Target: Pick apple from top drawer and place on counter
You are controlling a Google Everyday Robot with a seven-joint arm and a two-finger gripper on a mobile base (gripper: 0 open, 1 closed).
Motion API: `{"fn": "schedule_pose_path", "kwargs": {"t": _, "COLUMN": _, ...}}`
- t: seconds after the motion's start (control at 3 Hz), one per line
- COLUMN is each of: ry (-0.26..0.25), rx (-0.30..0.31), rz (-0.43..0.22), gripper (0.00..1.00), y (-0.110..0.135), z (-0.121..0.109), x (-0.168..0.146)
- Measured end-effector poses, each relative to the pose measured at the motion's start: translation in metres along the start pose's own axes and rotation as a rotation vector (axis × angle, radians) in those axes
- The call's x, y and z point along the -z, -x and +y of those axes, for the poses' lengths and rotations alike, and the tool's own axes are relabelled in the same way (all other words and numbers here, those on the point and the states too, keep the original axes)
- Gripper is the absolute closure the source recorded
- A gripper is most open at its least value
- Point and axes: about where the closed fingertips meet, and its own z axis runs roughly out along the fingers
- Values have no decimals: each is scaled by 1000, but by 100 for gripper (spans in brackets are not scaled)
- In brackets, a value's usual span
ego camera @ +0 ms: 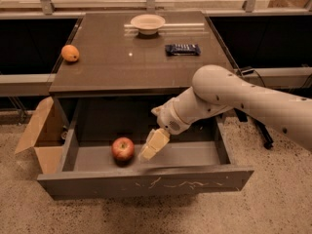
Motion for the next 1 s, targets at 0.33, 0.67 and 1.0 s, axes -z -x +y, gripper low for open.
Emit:
{"fn": "schedule_pose_path", "kwargs": {"t": 0.33, "ry": 2, "rx": -1, "rz": -56, "gripper": 0, "y": 0, "z": -19, "x": -47}}
{"fn": "schedule_pose_path", "kwargs": {"t": 0.67, "ry": -5, "rx": 16, "rz": -78, "gripper": 0, "y": 4, "z": -28, "x": -73}}
{"fn": "schedule_pose_path", "kwargs": {"t": 1.0, "ry": 3, "rx": 47, "rz": -79, "gripper": 0, "y": 16, "z": -24, "x": -98}}
